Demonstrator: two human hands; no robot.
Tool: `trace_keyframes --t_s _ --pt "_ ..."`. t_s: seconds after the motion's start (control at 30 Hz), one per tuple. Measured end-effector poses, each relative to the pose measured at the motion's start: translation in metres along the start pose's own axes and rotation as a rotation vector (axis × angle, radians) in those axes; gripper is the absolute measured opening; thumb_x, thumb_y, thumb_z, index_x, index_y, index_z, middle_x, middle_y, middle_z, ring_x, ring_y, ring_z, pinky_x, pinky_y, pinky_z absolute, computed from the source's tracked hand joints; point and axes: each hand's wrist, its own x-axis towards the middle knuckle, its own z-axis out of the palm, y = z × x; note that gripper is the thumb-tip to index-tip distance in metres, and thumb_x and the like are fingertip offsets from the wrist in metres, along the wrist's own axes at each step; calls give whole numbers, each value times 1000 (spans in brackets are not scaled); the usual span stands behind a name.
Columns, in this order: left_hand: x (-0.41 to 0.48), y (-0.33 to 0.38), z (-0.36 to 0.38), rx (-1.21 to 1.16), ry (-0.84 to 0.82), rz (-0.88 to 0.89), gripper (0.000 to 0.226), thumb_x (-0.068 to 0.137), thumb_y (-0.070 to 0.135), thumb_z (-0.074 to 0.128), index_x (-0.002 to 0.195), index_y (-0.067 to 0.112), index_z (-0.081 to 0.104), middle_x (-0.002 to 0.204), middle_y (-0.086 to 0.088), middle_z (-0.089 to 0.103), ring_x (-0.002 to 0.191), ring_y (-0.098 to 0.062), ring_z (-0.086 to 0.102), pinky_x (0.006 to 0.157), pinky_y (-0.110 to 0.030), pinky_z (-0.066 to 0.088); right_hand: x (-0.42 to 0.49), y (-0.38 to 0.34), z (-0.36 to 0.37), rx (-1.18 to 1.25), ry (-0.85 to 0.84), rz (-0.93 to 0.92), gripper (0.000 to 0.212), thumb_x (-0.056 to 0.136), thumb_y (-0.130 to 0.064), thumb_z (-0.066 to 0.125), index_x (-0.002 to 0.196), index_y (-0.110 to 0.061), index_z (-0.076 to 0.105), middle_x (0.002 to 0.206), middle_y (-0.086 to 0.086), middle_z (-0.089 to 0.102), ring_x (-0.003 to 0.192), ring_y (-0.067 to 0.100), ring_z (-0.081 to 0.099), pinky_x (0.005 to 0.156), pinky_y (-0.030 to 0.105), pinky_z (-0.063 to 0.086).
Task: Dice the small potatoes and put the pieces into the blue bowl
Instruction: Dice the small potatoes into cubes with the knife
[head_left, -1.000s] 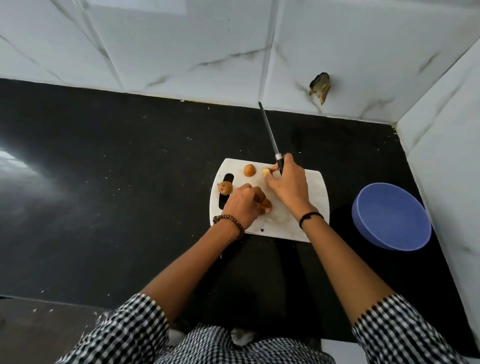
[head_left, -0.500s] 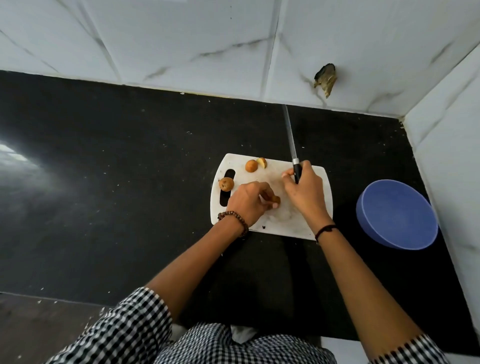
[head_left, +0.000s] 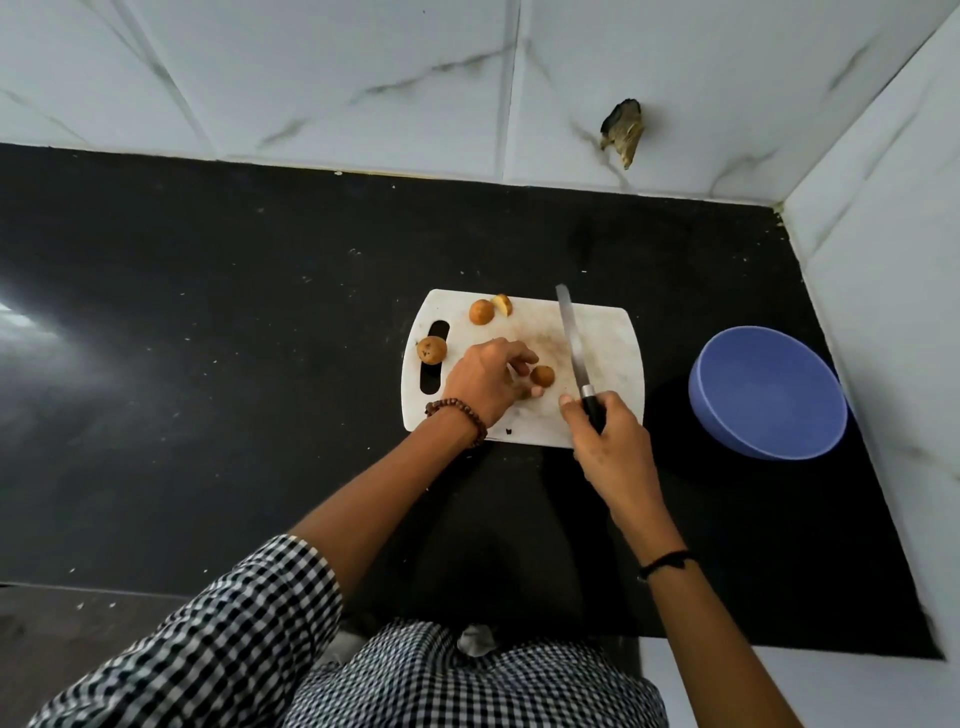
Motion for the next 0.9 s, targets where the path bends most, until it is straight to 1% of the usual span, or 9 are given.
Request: trace_keyframes --t_s 0.07,0.17,0.23,0.33,0.43,0.57,0.7,0.83,0.9 --pt "0 2 0 -13 6 -14 27 78 22 77 104 21 70 95 5 67 80 -6 57 75 -23 52 -6 0 1 -44 3 0 37 101 -55 45 97 -20 58 81 3 64 73 15 64 64 29 52" --pt "-2 8 0 -55 6 -31 16 79 24 76 95 21 72 92 7 68 78 -1 56 74 -19 50 -14 1 3 -121 5 -38 43 103 -53 38 98 -16 58 77 3 62 69 14 61 58 25 43" --pt "-2 12 0 -72 7 -49 14 80 23 75 94 20 74 90 7 69 75 1 56 76 -17 49 -17 2 5 -153 0 -61 45 104 -53 36 97 -14 58 76 4 61 69 16 61 57 28 45" --pt "-2 15 0 -80 12 -84 16 80 19 75 96 17 75 88 8 70 75 2 56 77 -13 46 -17 4 7 -190 -19 -68 47 104 -54 34 97 -14 56 75 5 61 67 18 60 59 35 48" --pt "-1 18 0 -81 40 -111 18 78 16 77 96 14 76 93 2 73 83 -5 64 83 -19 51 -16 4 8 -238 -31 -84 45 105 -53 32 99 -14 54 76 5 61 68 19 61 59 38 49" --pt "-1 21 1 -59 59 -121 19 79 14 77 98 12 76 93 0 74 87 -9 66 88 -22 53 -17 1 8 -308 -50 -97 43 106 -51 28 102 -14 51 76 3 60 67 16 59 56 31 43" --pt "-1 23 3 -36 70 -121 18 79 15 77 97 12 76 92 -1 74 87 -12 66 88 -26 54 -16 -3 12 -335 -88 -79 45 107 -49 23 104 -13 50 80 4 59 70 20 60 61 37 48" --pt "0 23 4 -18 70 -93 20 80 14 75 99 9 75 94 -3 73 88 -14 66 87 -24 53 -11 -10 12 -352 -145 -47 43 107 -49 20 107 -15 47 86 5 58 76 22 61 66 40 50" --pt "0 22 4 -7 72 -86 19 80 14 75 98 9 76 93 -4 73 88 -14 66 87 -25 54 -6 -13 10 -373 -164 -41 44 107 -49 20 107 -16 47 87 5 58 79 22 62 69 41 51"
